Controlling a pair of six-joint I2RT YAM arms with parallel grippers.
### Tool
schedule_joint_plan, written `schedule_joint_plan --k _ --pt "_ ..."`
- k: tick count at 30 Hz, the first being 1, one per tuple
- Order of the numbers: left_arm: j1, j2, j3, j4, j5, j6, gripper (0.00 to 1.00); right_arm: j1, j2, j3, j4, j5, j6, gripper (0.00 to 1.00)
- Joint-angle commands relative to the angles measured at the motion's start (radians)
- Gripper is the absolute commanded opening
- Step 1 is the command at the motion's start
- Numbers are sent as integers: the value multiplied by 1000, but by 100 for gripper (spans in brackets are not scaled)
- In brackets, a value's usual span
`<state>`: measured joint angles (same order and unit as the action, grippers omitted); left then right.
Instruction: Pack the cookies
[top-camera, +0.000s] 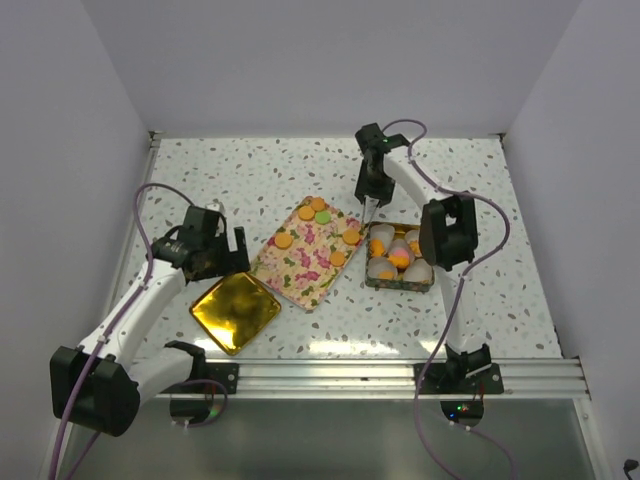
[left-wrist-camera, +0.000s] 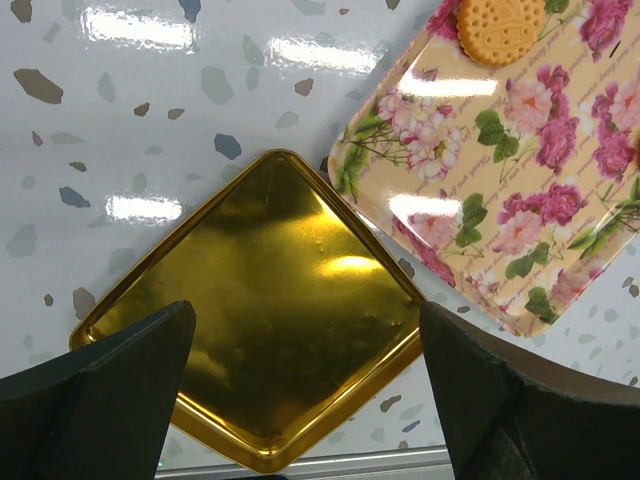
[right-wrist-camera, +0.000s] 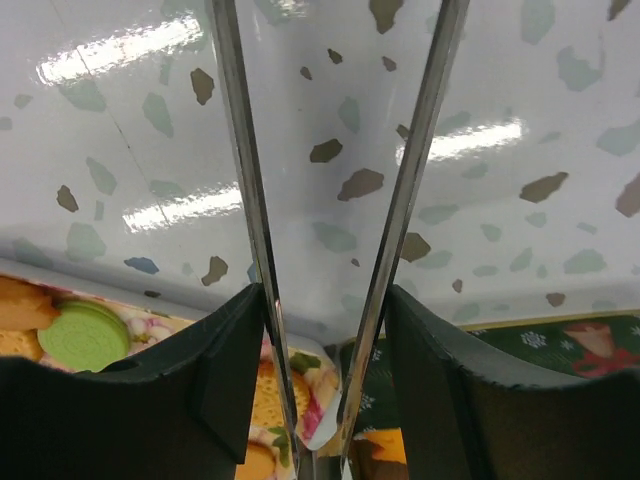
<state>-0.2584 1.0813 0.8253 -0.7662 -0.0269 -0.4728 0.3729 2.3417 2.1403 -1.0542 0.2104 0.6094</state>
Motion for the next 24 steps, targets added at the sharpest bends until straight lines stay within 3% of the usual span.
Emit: schedule_joint_plan --k 1,8,15,21,24 --pt "-7 -11 9 -30 -5 -59 100 3 53 38 51 -62 -11 54" --pt "-56 17 -40 -39 -28 -139 97 -26 62 29 74 -58 -33 64" --pt "-241 45 -66 -48 -87 -268 93 -77 102 141 39 -121 -59 72" --pt "-370 40 -112 -51 -119 -342 89 -81 -33 96 52 -105 -63 79" --pt "-441 58 -165 -29 -130 -372 89 -81 -165 -49 112 -129 -36 81"
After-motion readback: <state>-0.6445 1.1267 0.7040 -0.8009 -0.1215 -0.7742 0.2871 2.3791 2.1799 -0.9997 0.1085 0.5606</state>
